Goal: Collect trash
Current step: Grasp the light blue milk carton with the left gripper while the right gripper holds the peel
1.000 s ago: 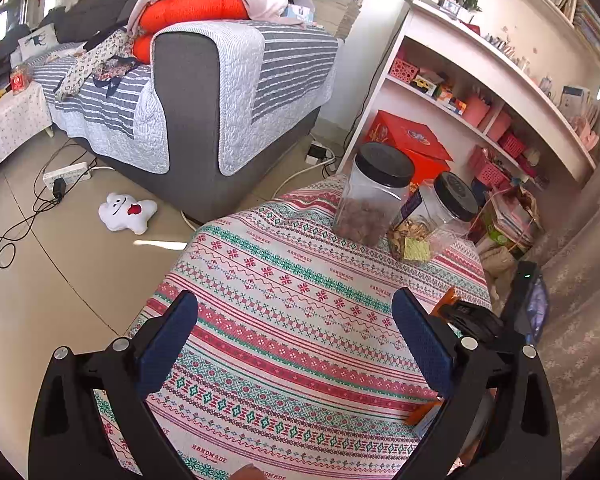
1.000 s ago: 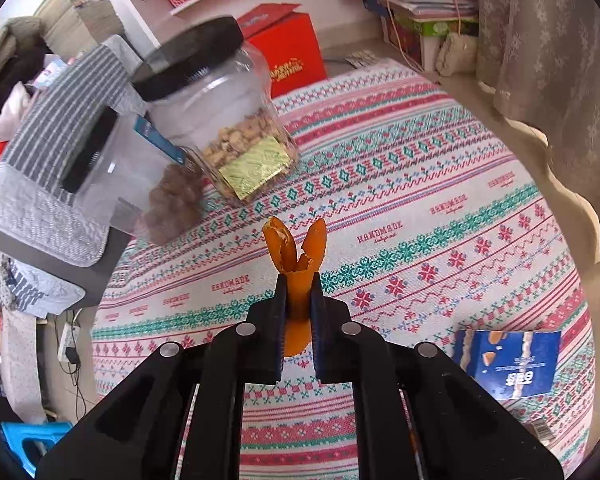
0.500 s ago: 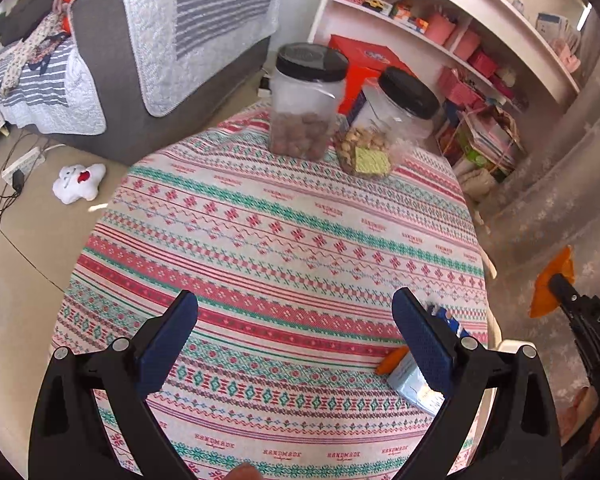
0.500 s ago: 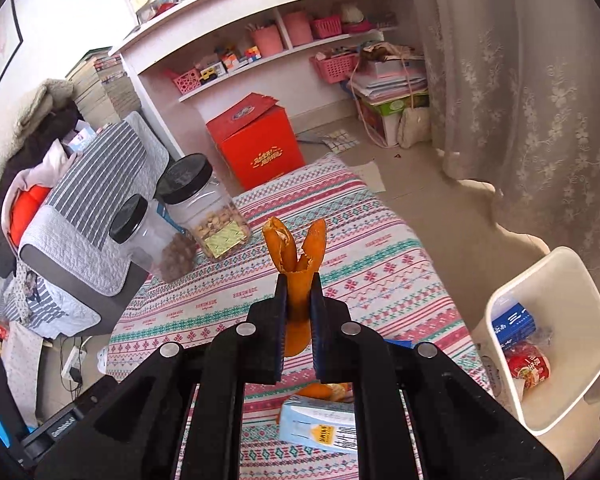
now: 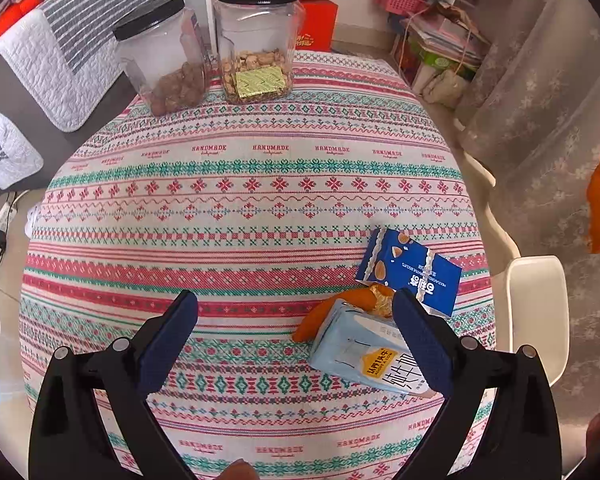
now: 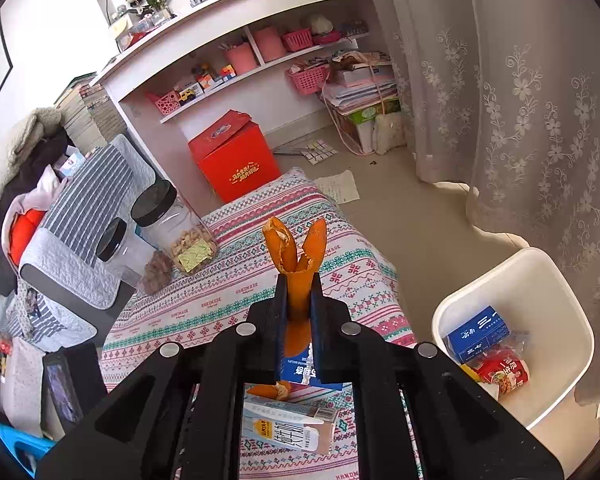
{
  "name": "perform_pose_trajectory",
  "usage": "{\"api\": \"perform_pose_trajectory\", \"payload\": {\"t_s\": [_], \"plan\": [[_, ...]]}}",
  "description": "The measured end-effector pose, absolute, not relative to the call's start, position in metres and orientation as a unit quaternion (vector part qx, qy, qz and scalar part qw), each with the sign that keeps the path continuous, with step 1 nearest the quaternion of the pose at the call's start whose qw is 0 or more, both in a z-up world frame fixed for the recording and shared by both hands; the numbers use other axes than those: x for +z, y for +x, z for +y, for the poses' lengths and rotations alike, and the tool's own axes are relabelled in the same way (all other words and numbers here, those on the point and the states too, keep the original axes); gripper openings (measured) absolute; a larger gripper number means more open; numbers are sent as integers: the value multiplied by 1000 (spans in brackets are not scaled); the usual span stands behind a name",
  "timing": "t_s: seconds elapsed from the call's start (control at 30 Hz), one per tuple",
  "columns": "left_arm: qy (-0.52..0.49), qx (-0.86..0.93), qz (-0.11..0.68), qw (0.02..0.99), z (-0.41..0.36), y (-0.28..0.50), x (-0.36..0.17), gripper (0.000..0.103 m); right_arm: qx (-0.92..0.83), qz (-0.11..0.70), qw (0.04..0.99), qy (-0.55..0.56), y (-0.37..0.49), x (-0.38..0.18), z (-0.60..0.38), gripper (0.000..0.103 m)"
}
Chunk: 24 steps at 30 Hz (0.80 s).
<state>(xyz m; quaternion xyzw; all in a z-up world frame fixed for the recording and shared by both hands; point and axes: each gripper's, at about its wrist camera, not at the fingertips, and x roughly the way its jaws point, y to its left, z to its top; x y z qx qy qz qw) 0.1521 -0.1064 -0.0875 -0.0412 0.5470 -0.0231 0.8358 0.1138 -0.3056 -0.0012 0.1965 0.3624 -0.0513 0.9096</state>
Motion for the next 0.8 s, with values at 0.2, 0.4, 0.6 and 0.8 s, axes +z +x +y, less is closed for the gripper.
{"api": "perform_pose_trajectory", "payload": {"t_s": [0.2,0.4,0.6,0.8], "plan": [[-237,21,581,778,-95,139,-115,95,-47,357,910,204,105,4,-323,10],[-308,53,606,732,-97,144,-147,94,-44,358,907,216,101,5,-338,10],[-350,35,623,698,-103,148,-172,73,-48,358,905,223,102,3,-346,10],[-341,2,609,716,-97,150,-159,62,-39,366,903,221,108,0,-337,10]]}}
